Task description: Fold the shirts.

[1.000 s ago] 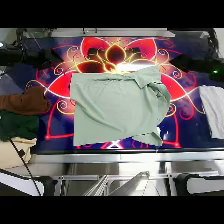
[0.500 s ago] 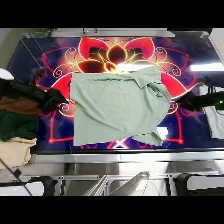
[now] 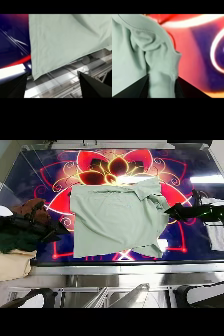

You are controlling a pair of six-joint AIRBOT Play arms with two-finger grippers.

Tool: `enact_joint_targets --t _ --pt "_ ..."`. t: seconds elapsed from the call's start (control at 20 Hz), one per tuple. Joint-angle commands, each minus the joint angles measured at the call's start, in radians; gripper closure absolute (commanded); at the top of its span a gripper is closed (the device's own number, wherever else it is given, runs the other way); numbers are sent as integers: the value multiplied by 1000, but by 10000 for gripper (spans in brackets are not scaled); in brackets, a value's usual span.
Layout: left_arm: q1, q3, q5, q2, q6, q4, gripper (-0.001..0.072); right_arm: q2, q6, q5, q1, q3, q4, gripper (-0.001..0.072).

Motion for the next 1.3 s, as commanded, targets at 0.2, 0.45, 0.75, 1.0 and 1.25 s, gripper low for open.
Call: enact_joint_targets --t 0.2,0.45,0.75,1.0,1.25 --pt "69 -179 104 34 0 22 10 -24 -6 -21 14 58 10 486" --pt "34 -250 207 34 0 14 10 -24 -6 -10 15 58 10 487" --pt "-170 -186 291 -92 16 -43 11 -24 -6 13 15 58 10 487" --pt "-281 -119 148 -233 31 -27 397 -23 -6 56 14 58 10 487" --pt "-233 -74 100 -211 45 -26 648 -23 -7 76 -5 58 10 488"
